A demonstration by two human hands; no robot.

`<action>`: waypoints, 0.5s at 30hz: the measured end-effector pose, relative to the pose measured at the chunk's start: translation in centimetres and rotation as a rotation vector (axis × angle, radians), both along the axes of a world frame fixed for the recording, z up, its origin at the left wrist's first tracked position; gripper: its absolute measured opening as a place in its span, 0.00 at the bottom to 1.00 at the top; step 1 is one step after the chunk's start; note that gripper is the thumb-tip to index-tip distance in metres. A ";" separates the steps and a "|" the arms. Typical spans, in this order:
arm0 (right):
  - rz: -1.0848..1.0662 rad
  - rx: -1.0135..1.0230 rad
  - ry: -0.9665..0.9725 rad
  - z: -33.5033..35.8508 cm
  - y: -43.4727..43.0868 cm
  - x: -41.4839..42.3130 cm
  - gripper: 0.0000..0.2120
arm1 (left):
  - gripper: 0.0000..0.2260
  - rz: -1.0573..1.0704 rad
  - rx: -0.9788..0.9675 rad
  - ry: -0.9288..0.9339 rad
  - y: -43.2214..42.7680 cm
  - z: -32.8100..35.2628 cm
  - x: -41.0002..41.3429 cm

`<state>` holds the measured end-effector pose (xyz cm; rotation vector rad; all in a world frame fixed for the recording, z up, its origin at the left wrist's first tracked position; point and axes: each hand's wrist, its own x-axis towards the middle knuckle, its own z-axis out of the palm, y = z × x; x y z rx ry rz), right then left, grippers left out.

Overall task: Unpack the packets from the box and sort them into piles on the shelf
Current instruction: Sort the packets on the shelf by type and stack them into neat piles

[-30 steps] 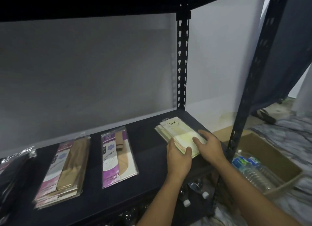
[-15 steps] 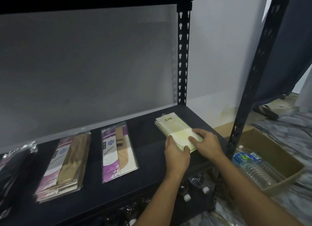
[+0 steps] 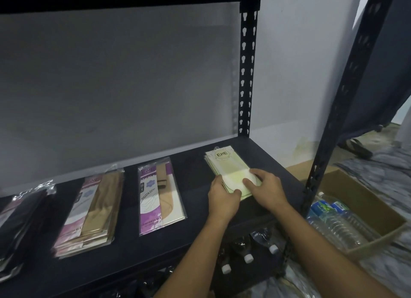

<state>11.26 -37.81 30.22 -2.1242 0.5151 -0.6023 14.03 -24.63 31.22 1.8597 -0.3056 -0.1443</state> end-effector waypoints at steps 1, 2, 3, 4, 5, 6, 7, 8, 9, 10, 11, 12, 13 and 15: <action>0.006 0.005 0.000 0.0 0.5 0.2 0.22 | 0.22 0.005 -0.006 0.006 0.4 0.0 0.2; 0.013 0.007 -0.002 0.0 1.0 0.5 0.22 | 0.22 0.015 -0.012 0.010 0.8 0.0 0.5; 0.020 0.008 -0.003 0.0 1.5 0.7 0.22 | 0.22 0.029 -0.017 0.014 1.3 0.0 0.8; 0.027 0.009 -0.005 0.0 2.0 1.0 0.22 | 0.22 0.043 -0.022 0.015 1.8 -0.1 1.0; 0.032 0.012 -0.009 0.0 2.5 1.3 0.22 | 0.22 0.054 -0.028 0.015 2.2 -0.1 1.3; 0.036 0.018 -0.012 0.0 3.0 1.5 0.22 | 0.21 0.063 -0.034 0.014 2.7 -0.2 1.6; 0.040 0.025 -0.013 0.0 3.4 1.7 0.22 | 0.20 0.071 -0.039 0.015 3.1 -0.2 1.8; 0.045 0.029 -0.011 0.0 3.8 2.0 0.22 | 0.20 0.079 -0.043 0.019 3.5 -0.1 2.1; 0.051 0.031 -0.008 0.1 4.2 2.2 0.22 | 0.20 0.090 -0.047 0.028 3.9 0.0 2.4; 0.060 0.032 -0.004 0.1 4.6 2.4 0.22 | 0.20 0.100 -0.056 0.039 4.2 0.1 2.7; 0.066 0.033 0.001 0.2 4.9 2.7 0.22 | 0.20 0.108 -0.068 0.048 4.5 0.1 3.0; 0.067 0.037 0.005 0.2 5.3 3.0 0.22 | 0.20 0.111 -0.077 0.052 4.7 0.1 3.2; 0.062 0.042 0.006 0.2 5.5 3.2 0.22 | 0.20 0.113 -0.079 0.051 4.9 0.1 3.4; 0.054 0.047 -0.004 0.1 5.9 3.4 0.21 | 0.21 0.111 -0.084 0.042 5.2 -0.2 3.3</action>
